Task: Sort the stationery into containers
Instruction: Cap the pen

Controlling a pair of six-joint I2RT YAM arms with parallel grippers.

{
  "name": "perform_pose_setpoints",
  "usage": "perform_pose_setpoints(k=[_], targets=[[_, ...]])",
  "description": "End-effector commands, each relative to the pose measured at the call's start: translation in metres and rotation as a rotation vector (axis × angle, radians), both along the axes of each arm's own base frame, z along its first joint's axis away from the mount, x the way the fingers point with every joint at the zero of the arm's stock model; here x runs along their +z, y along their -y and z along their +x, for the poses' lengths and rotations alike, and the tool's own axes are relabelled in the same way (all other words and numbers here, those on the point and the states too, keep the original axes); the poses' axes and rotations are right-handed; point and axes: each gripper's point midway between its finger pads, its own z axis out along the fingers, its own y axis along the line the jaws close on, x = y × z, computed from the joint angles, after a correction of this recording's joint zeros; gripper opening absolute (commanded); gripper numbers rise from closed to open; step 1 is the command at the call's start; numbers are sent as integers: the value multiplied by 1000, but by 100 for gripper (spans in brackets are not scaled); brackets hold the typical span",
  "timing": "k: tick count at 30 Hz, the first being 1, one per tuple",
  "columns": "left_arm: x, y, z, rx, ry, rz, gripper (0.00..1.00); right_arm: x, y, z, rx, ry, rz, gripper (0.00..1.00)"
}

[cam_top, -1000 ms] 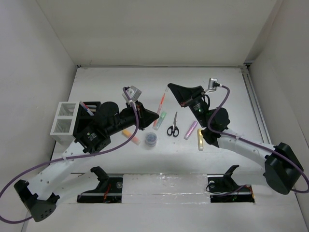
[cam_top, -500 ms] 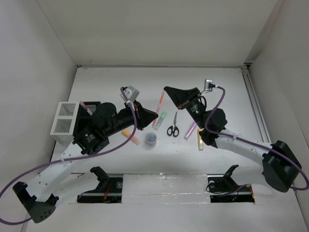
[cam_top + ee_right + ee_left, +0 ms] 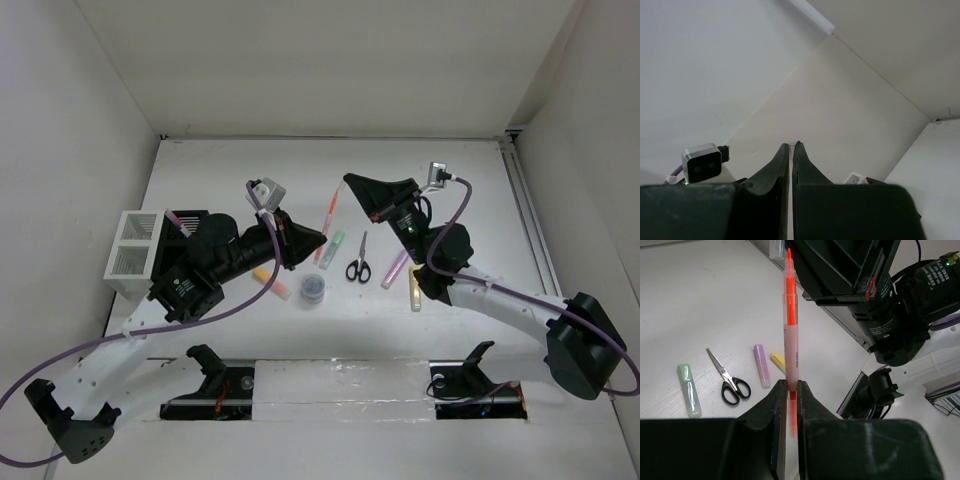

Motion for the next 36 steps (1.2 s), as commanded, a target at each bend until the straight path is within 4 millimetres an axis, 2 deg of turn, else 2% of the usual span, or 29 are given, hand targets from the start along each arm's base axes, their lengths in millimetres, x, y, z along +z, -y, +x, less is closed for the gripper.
perform_pose_setpoints(k=[1, 14, 19, 27, 36], targets=[[11, -1, -1, -3, 50, -27, 0, 44, 15, -12, -20, 101, 72, 0], [7, 4, 1, -13, 33, -24, 0, 48, 13, -19, 23, 112, 91, 0], [7, 4, 1, -13, 33, -24, 0, 41, 11, -20, 41, 102, 94, 0], [11, 3, 2, -4, 40, -30, 0, 41, 10, -21, 49, 106, 90, 0], [14, 1, 2, 6, 47, -36, 0, 27, -1, -17, 54, 90, 50, 0]])
